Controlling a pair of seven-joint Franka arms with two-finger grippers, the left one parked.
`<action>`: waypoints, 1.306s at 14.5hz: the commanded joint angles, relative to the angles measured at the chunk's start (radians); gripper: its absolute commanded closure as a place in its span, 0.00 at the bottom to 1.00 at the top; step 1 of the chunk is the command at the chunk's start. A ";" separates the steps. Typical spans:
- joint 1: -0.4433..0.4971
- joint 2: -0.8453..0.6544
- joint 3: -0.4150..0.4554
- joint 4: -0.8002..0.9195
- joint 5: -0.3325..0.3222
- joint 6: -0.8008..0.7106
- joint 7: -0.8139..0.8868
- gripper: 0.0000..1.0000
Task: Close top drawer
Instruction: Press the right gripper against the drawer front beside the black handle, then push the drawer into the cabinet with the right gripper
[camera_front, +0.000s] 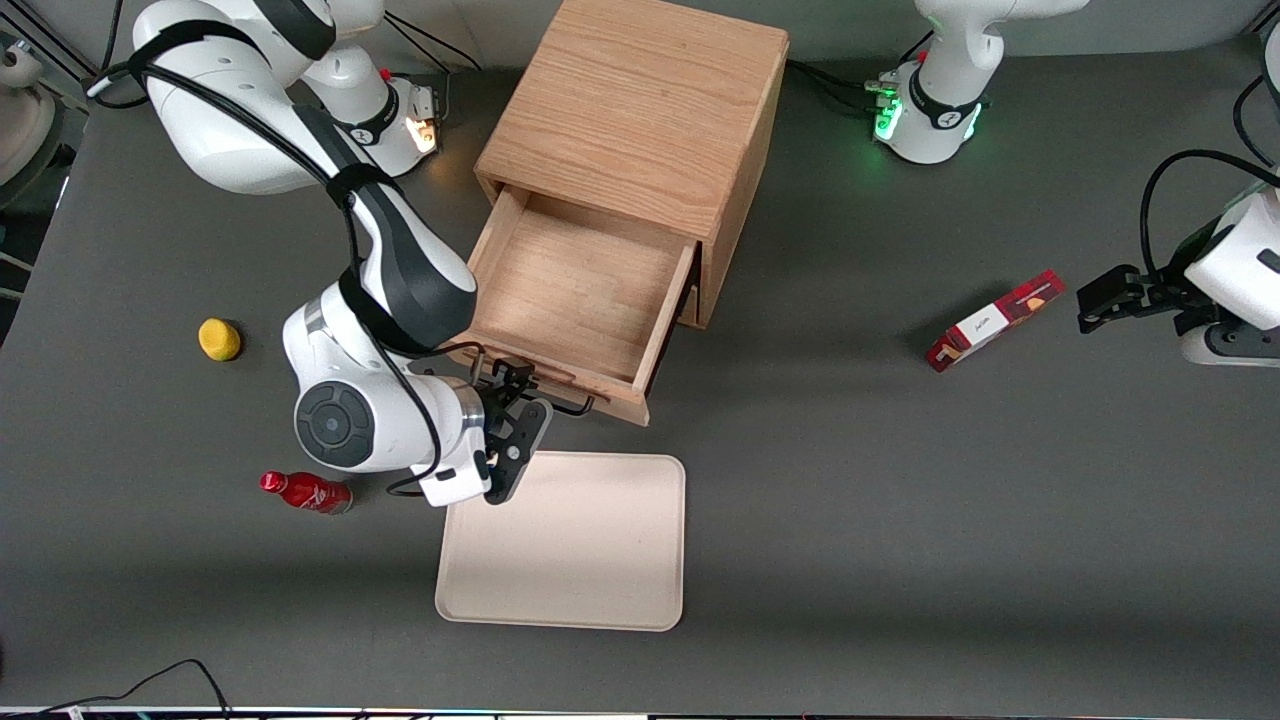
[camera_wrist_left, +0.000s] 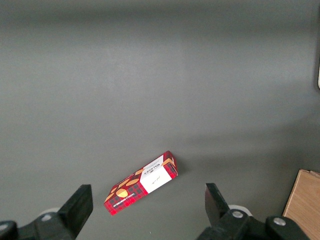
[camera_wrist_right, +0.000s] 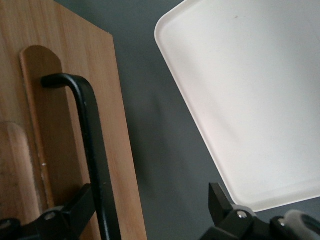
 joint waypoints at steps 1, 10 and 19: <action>-0.007 -0.067 0.028 -0.091 0.017 -0.001 0.048 0.00; -0.021 -0.205 0.061 -0.306 0.055 0.071 0.080 0.00; -0.024 -0.312 0.061 -0.482 0.121 0.157 0.081 0.00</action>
